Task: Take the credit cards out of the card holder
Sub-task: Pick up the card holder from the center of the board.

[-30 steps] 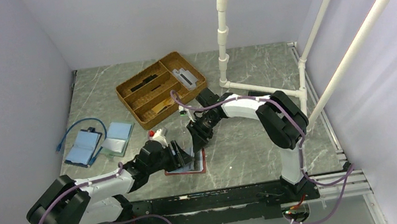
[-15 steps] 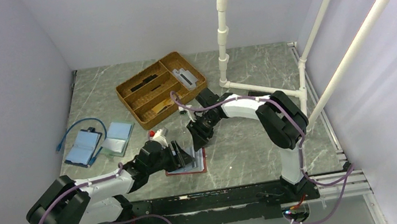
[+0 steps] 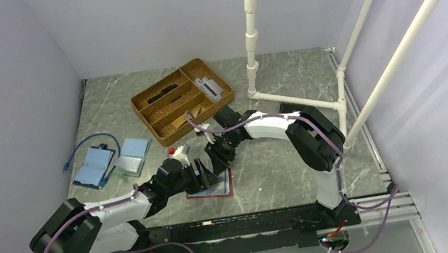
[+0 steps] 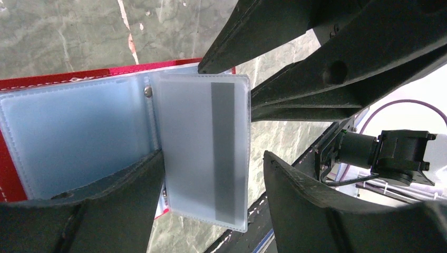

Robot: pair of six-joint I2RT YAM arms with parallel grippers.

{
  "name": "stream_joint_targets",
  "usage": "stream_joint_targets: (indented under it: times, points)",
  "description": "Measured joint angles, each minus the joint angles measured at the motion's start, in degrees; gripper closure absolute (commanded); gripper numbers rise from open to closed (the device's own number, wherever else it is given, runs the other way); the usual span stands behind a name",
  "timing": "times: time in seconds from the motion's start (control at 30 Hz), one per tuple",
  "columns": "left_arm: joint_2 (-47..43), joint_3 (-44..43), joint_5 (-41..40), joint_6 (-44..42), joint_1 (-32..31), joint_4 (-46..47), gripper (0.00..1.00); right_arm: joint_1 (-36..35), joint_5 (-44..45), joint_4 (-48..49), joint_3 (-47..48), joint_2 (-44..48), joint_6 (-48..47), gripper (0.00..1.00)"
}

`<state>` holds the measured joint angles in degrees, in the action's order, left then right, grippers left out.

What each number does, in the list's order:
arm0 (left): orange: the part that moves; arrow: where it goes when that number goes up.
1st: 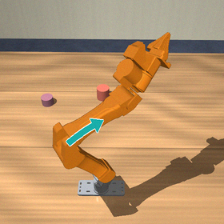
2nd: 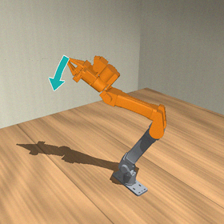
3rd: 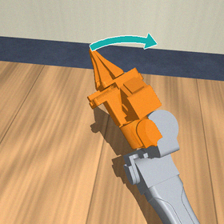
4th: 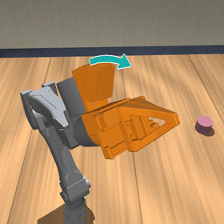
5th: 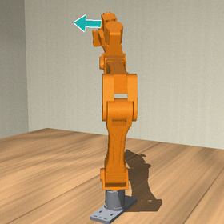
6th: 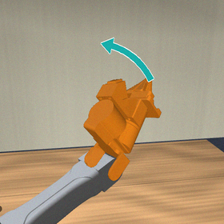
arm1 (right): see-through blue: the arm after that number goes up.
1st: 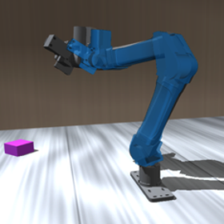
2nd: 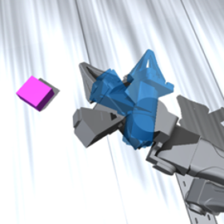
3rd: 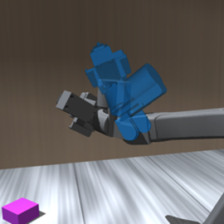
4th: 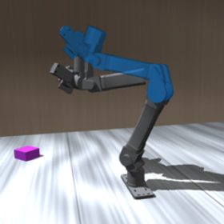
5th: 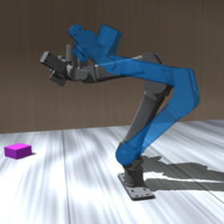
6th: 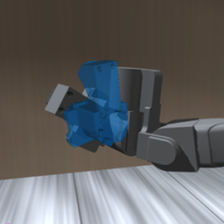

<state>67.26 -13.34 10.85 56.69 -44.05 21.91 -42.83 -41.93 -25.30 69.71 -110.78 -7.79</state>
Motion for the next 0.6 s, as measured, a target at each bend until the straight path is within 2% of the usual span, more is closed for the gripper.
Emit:
stream_joint_targets:
  times: [0.1, 0.23, 0.3, 0.6]
  points:
    - [-0.24, -0.04, -0.37, 0.00, 0.00, -0.72, 0.36, -0.07, -0.07, 0.37, 0.00, 0.00, 0.63, 0.58]
    - [-2.40, -0.09, -1.84, 0.04, 0.07, -4.42, 0.52, -0.13, -0.04, 0.55, 0.00, 0.00, 0.94, 0.58]
    - [-3.87, -0.20, -2.71, 0.13, 0.11, -6.58, 0.56, -0.13, 0.02, 0.55, 0.00, 0.00, 0.96, 0.57]
    - [-9.70, -0.87, -6.97, 0.00, 0.39, -15.54, 0.60, -0.13, 0.66, 0.55, 0.00, 0.00, 0.92, 0.56]
